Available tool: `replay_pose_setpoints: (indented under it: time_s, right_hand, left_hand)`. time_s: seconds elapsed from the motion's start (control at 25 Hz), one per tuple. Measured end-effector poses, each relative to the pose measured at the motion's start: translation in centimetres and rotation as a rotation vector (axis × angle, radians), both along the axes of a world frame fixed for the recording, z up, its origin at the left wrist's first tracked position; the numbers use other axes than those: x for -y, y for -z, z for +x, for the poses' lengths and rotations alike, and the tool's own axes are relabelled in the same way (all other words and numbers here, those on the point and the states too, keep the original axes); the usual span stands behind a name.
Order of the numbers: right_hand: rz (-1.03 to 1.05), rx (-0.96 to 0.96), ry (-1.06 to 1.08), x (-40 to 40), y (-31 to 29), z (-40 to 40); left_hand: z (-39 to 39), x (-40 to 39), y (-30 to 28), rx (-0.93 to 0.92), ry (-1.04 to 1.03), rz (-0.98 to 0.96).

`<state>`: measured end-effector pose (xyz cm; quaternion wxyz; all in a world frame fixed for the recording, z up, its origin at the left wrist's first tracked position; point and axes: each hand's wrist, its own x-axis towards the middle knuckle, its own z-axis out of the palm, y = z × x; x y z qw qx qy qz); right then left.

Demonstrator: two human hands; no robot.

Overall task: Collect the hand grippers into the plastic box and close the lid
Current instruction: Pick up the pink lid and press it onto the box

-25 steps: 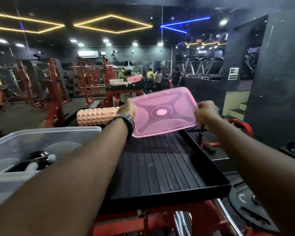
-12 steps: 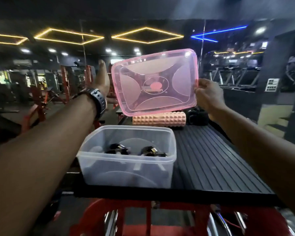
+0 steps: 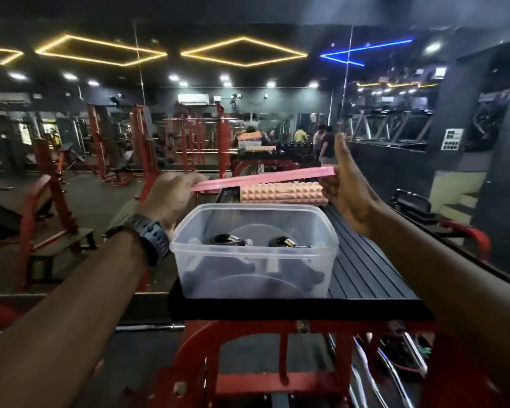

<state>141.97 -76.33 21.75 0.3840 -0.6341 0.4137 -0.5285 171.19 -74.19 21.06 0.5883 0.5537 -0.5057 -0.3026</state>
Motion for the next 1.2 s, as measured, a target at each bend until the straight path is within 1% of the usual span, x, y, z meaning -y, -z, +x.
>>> replay_pose_setpoints:
  time_s: [0.12,0.2,0.32,0.48,0.72,0.8,0.92,1.0,1.12,1.2]
  right_hand:
    - [0.041,0.064,-0.027,-0.1,1.4,-0.4]
    - [0.036,0.096,-0.018,-0.1,2.0,-0.4]
    - [0.062,0.094,0.015,-0.1,2.5,-0.1]
    - [0.092,0.022,0.089,-0.8,2.8,0.5]
    - [0.087,-0.031,0.167,-3.1,2.7,1.4]
    - [0.075,-0.061,0.196,-3.8,3.0,1.5]
    - [0.102,-0.078,0.211,-4.8,4.2,1.4]
    - [0.119,-0.085,0.208,-5.3,5.2,1.3]
    - [0.102,-0.114,0.212,-5.6,5.9,1.3]
    - [0.092,-0.147,0.208,-5.7,5.9,1.3]
  left_hand:
    - [-0.4,-0.2,0.5,0.122,-0.009,-0.024]
    - [-0.9,-0.6,0.7,0.155,0.002,-0.022]
    - [-1.2,-1.0,0.8,0.187,-0.006,-0.035]
    - [-1.3,-2.2,1.0,0.217,-0.040,-0.048]
    - [-0.6,-3.4,1.5,0.263,-0.067,-0.073]
    - [-0.4,-3.7,2.1,0.314,-0.037,-0.075]
    - [-0.3,-3.9,3.2,0.307,0.022,-0.056]
    - [-0.3,-4.2,3.9,0.359,-0.001,-0.101]
    - [-0.7,-4.6,4.7,0.332,-0.055,-0.121]
    - [-0.7,-4.6,5.0,0.345,-0.081,-0.118]
